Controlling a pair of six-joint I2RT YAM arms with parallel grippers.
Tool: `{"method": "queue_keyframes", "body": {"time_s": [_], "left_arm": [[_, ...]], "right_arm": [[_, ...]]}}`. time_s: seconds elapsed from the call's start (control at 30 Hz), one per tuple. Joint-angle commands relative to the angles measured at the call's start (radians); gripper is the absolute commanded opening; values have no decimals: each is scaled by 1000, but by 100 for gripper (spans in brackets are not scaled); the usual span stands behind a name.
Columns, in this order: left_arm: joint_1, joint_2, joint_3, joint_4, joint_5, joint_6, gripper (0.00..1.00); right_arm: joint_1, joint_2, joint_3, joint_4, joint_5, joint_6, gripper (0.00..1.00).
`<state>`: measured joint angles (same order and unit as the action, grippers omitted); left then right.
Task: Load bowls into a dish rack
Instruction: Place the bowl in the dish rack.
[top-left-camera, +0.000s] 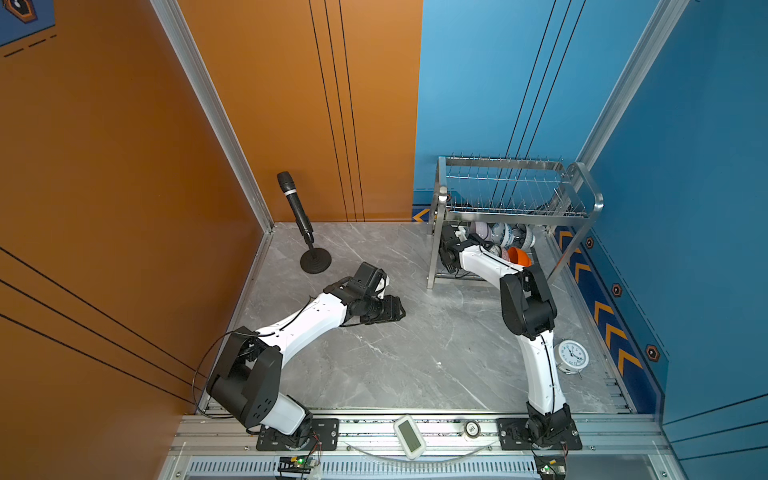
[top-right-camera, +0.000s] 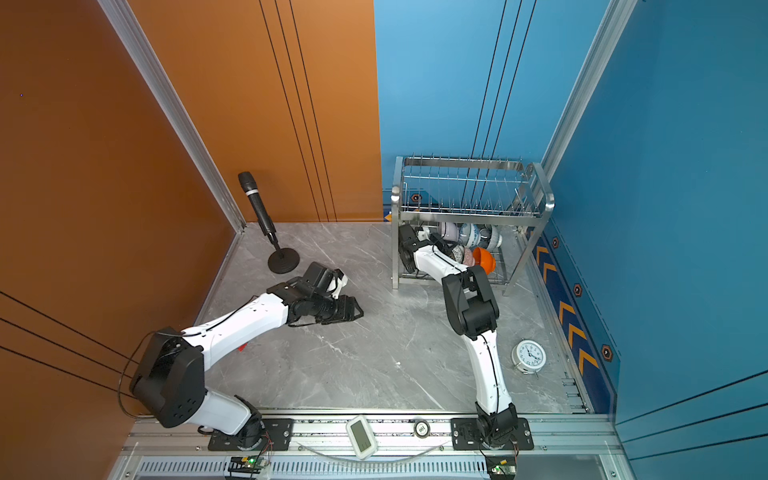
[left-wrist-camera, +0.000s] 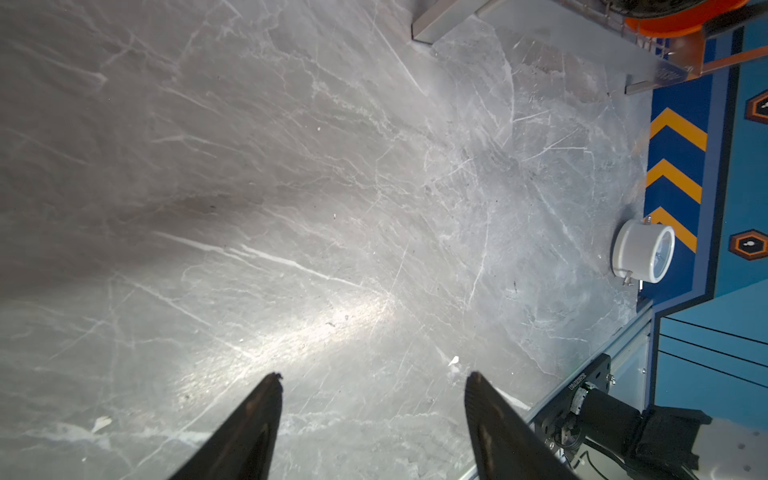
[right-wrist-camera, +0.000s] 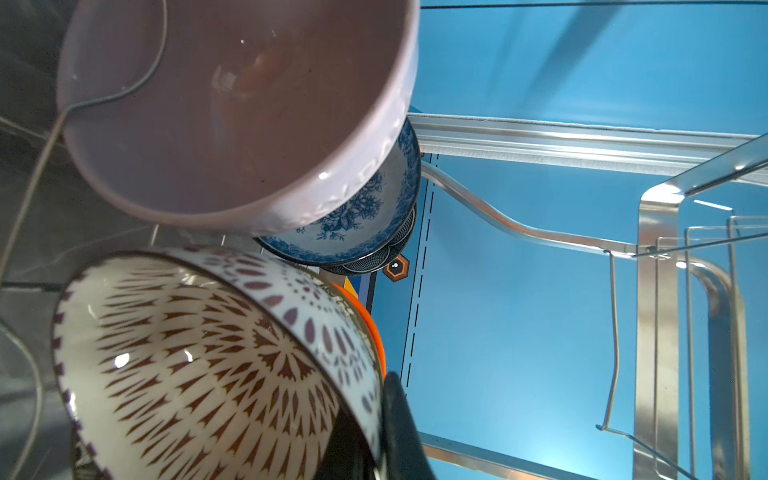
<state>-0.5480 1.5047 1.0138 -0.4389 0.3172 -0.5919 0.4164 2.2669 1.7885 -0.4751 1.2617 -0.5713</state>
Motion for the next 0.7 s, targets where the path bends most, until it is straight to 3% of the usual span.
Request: {"method": "queue_keyframes", "body": {"time_s": [0.0, 0.3, 0.5, 0.67], "left_arm": [[11, 4, -8, -2, 19, 12, 71], [14, 6, -6, -3, 20, 14, 71], [16, 0, -12, -4, 20, 16, 71], [17, -3, -14, -3, 20, 17, 71]], "right_arm": [[40, 24, 25, 4, 66, 34, 0], [41, 38, 69, -146, 35, 165, 0], [41, 37, 87, -187, 23, 200, 14], [41, 38, 107, -209, 20, 214, 16]]}}
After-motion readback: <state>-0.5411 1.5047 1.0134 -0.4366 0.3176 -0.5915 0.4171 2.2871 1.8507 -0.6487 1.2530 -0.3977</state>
